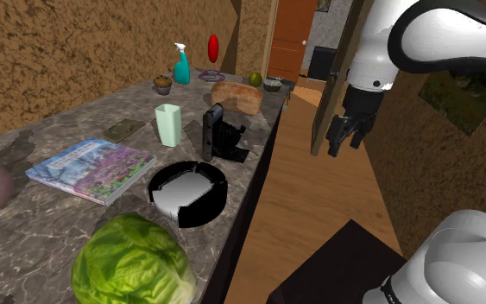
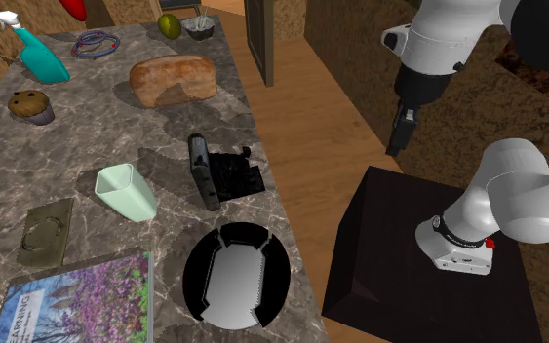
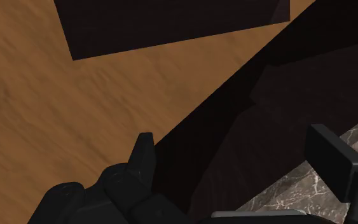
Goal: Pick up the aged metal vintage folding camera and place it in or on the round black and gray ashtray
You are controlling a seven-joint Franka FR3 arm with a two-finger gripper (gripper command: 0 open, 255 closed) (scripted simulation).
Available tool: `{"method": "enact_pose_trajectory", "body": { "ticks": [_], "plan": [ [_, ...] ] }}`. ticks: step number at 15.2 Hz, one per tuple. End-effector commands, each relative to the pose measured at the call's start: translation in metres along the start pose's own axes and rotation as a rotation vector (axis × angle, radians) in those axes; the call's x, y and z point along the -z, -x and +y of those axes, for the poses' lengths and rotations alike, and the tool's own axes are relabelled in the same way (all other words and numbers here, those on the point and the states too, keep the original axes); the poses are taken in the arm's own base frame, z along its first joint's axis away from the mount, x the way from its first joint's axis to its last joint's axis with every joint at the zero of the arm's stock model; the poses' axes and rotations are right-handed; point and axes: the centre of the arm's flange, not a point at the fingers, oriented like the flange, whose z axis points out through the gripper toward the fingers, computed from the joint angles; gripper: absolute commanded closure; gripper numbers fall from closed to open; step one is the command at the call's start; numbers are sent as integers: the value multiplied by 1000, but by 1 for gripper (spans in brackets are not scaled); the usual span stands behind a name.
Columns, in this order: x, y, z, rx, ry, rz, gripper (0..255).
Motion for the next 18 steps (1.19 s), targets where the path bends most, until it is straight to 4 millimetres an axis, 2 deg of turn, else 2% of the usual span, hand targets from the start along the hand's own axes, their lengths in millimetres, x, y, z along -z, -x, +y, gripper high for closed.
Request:
{"method": "enact_pose_trajectory", "body": {
  "ticks": [1,9,18],
  "plan": [
    [0,0,0,0,0,0,0],
    [-9,-104,-31,170,32,-17,0],
    [-22,-213,-86,361,68,-35,0]
  ]
}}
